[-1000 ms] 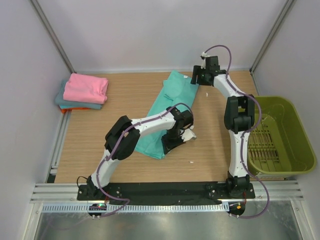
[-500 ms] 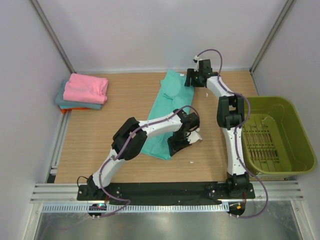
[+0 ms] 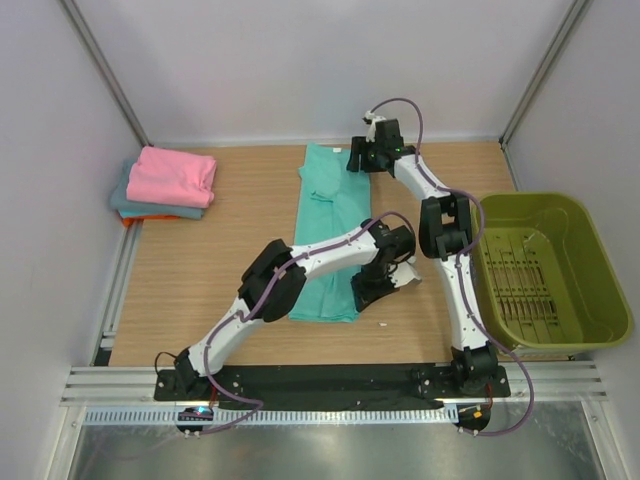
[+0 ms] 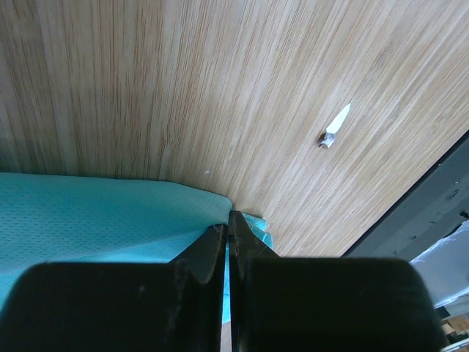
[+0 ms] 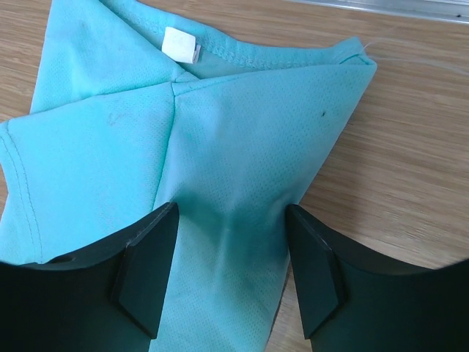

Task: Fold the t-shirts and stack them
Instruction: Fold the tshirt

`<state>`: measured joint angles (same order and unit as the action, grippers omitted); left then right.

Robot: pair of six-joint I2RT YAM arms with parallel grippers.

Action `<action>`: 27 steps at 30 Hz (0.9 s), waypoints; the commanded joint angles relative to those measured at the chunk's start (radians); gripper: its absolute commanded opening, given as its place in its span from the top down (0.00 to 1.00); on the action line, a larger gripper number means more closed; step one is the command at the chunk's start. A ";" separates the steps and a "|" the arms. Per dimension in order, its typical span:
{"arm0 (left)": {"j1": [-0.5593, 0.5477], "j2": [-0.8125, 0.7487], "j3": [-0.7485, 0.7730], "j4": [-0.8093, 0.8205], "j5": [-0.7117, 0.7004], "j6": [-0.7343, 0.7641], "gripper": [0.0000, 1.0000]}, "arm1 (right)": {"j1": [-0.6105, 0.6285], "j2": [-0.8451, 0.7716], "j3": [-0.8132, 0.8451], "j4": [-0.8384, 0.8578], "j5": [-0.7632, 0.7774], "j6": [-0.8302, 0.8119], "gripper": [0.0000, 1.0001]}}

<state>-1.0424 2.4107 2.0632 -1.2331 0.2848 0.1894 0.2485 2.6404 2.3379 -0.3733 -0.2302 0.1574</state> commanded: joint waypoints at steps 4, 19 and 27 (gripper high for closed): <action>-0.011 0.025 0.055 0.001 0.005 -0.001 0.98 | 0.025 0.021 0.031 -0.007 -0.029 0.022 0.34; -0.001 -0.473 0.005 0.090 -0.119 -0.088 0.01 | -0.055 -0.451 -0.251 -0.035 0.066 0.108 0.27; 0.226 -0.706 -0.325 0.216 -0.238 -0.367 0.03 | -0.074 -0.913 -1.014 0.017 -0.228 0.467 0.32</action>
<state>-0.9230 1.7138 1.8629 -1.0649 0.0940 -0.0200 0.1555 1.8160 1.5642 -0.3492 -0.2905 0.4267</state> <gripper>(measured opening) 0.980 0.690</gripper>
